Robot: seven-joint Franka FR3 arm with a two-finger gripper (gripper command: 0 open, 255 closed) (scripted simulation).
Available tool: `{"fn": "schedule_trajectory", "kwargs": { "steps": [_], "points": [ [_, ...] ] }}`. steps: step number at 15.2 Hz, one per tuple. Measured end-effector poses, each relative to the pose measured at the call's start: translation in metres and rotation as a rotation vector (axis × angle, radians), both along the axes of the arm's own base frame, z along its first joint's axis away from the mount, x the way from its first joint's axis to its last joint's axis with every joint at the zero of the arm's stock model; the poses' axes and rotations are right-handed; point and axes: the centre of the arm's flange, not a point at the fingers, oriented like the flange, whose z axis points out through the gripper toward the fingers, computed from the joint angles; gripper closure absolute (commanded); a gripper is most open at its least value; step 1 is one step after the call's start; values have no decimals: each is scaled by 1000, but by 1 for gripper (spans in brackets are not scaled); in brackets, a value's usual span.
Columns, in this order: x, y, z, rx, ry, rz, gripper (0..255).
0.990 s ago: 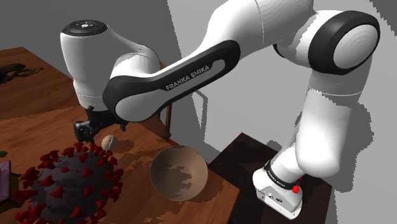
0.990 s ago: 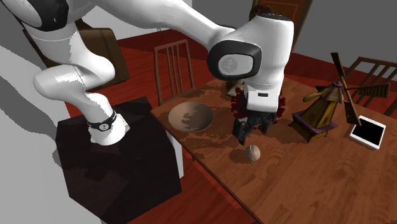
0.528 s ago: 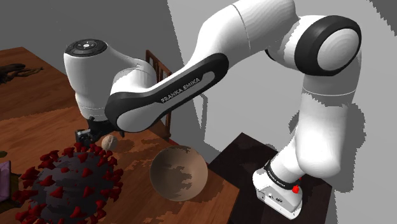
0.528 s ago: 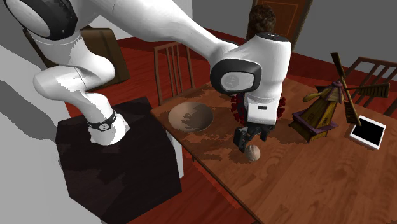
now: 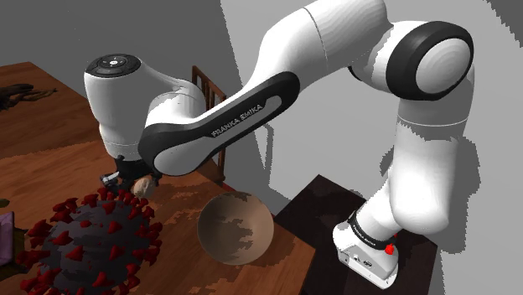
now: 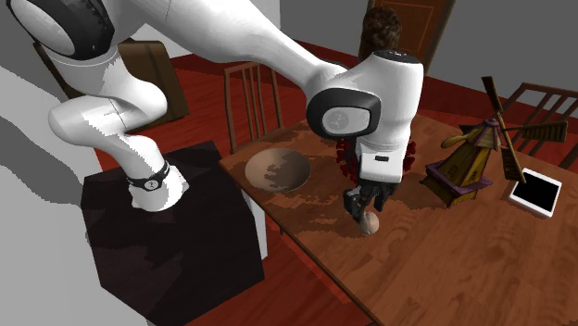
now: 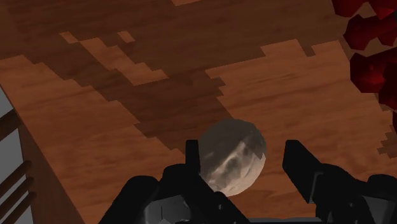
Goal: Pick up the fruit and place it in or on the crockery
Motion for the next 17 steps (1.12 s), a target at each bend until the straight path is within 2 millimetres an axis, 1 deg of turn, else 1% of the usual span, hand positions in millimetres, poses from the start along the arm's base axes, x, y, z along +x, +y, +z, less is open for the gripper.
{"fn": "schedule_trajectory", "kwargs": {
  "steps": [10,14,15,16,17],
  "points": [
    [0,0,3,1,-1,0,255],
    [0,1,23,1,-1,0,255],
    [0,1,23,1,-1,0,0],
    [0,1,23,1,-1,0,0],
    [6,7,22,-25,-1,14,0]
  ]
}}
